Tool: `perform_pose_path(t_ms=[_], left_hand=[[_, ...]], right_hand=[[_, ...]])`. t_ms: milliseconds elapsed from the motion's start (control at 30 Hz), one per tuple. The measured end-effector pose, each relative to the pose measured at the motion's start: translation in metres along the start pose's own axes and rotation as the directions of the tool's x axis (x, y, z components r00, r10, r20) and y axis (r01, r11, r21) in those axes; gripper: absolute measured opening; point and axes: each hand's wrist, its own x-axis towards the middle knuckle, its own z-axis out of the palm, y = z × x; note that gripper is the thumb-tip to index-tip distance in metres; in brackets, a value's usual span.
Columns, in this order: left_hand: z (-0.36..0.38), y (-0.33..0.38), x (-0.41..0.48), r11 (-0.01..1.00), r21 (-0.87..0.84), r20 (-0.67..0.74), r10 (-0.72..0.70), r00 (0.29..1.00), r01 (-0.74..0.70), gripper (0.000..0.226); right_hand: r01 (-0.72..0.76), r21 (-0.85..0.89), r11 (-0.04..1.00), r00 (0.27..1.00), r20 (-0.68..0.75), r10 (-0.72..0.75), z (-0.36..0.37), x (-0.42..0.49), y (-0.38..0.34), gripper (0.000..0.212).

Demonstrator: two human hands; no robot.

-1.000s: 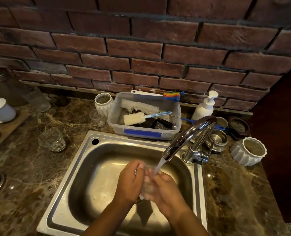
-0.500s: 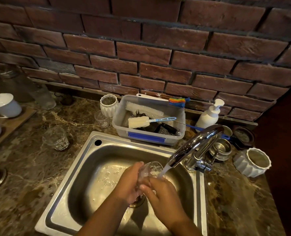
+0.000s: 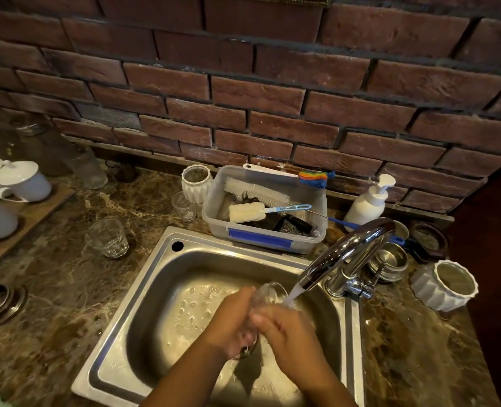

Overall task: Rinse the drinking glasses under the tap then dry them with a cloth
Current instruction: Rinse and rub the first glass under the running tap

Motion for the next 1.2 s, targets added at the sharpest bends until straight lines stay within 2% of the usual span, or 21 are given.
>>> perform_pose_path(t_ms=[67, 167, 267, 333, 367, 400, 467, 500, 533, 567, 633, 700, 767, 800, 833, 900, 967, 1033, 1100, 1167, 1200], left_hand=[[-0.006, 0.005, -0.003, 0.939, -0.242, 0.177, -0.207, 0.962, 0.246, 0.029], [-0.009, -0.001, -0.001, 0.862, -0.336, 0.294, -0.288, 0.911, 0.380, 0.033], [-0.004, -0.006, 0.009, 0.951, -0.246, 0.062, -0.176, 0.982, 0.186, 0.021], [0.002, -0.007, 0.014, 0.996, 0.043, -0.165, 0.088, 0.982, -0.082, 0.024], [0.004, -0.009, 0.014, 0.944, 0.235, -0.208, 0.281, 0.937, -0.231, 0.025], [0.005, -0.011, 0.015, 0.834, 0.420, -0.183, 0.464, 0.867, -0.358, 0.023], [-0.002, -0.015, 0.015, 0.525, 0.679, -0.010, 0.706, 0.708, -0.513, 0.019], [-0.008, -0.016, 0.016, 0.366, 0.751, 0.102, 0.758, 0.644, -0.550, 0.017], [-0.013, -0.018, 0.019, 0.259, 0.781, 0.186, 0.772, 0.608, -0.568, 0.016], [-0.016, -0.018, 0.019, 0.231, 0.779, 0.219, 0.771, 0.598, -0.583, 0.018], [-0.015, -0.019, 0.018, 0.374, 0.719, 0.159, 0.732, 0.662, -0.586, 0.019], [-0.007, -0.019, 0.015, 0.659, 0.575, 0.008, 0.588, 0.809, -0.485, 0.021], [-0.004, -0.014, 0.012, 0.955, 0.196, -0.073, 0.242, 0.968, -0.224, 0.023], [-0.006, -0.009, 0.011, 0.999, -0.035, 0.000, 0.025, 1.000, -0.025, 0.022], [-0.008, -0.003, 0.008, 0.968, -0.198, 0.099, -0.140, 0.985, 0.157, 0.023], [-0.009, 0.007, 0.003, 0.906, -0.270, 0.260, -0.258, 0.930, 0.327, 0.027], [-0.005, 0.012, -0.001, 0.918, -0.245, 0.293, -0.237, 0.926, 0.312, 0.024], [0.002, 0.015, -0.004, 0.970, -0.179, 0.140, -0.138, 0.981, 0.162, 0.022], [0.006, 0.010, 0.001, 0.996, -0.011, -0.084, 0.086, 0.993, -0.088, 0.024], [0.009, 0.006, 0.004, 0.919, 0.249, -0.167, 0.352, 0.921, -0.306, 0.023], [0.009, 0.004, 0.005, 0.833, 0.394, -0.162, 0.479, 0.862, -0.389, 0.022]], right_hand=[[0.246, -0.418, 0.875, 0.969, 0.119, -0.216, -0.006, -0.003, -0.007, 0.021], [0.261, -0.536, 0.803, 0.956, 0.261, -0.137, -0.013, -0.003, -0.017, 0.031], [0.091, -0.303, 0.949, 0.992, 0.111, -0.060, -0.004, -0.005, -0.012, 0.025], [-0.078, 0.035, 0.996, 0.995, -0.065, 0.080, 0.009, -0.005, -0.007, 0.020], [-0.177, 0.249, 0.952, 0.971, -0.112, 0.210, 0.015, -0.004, -0.008, 0.023], [-0.266, 0.487, 0.832, 0.929, -0.102, 0.357, 0.018, -0.001, -0.009, 0.024], [-0.340, 0.868, 0.363, 0.843, 0.109, 0.527, 0.019, 0.003, -0.010, 0.023], [-0.338, 0.931, 0.139, 0.812, 0.215, 0.542, 0.017, 0.005, -0.009, 0.023], [-0.330, 0.944, 0.005, 0.804, 0.278, 0.526, 0.015, 0.006, -0.009, 0.024], [-0.331, 0.943, -0.025, 0.807, 0.297, 0.511, 0.013, 0.007, -0.006, 0.026], [-0.347, 0.925, 0.157, 0.827, 0.223, 0.516, 0.015, 0.007, -0.003, 0.027], [-0.309, 0.790, 0.530, 0.878, 0.023, 0.478, 0.015, 0.006, -0.002, 0.025], [-0.173, 0.434, 0.884, 0.963, -0.116, 0.245, 0.010, 0.003, 0.001, 0.026], [-0.054, 0.201, 0.978, 0.992, -0.101, 0.076, 0.007, 0.002, 0.005, 0.028], [0.081, -0.044, 0.996, 0.996, -0.040, -0.083, 0.004, 0.000, 0.008, 0.031], [0.282, -0.379, 0.881, 0.959, 0.092, -0.268, -0.002, -0.002, 0.011, 0.035], [0.298, -0.422, 0.856, 0.954, 0.103, -0.281, -0.004, -0.002, 0.009, 0.036], [0.204, -0.226, 0.953, 0.978, -0.002, -0.210, -0.004, -0.001, 0.007, 0.029], [0.093, 0.081, 0.992, 0.994, -0.064, -0.088, 0.001, 0.001, 0.004, 0.021], [-0.084, 0.390, 0.917, 0.986, -0.097, 0.132, 0.006, 0.002, -0.005, 0.022], [-0.187, 0.563, 0.805, 0.956, -0.085, 0.281, 0.009, 0.004, -0.007, 0.023]])
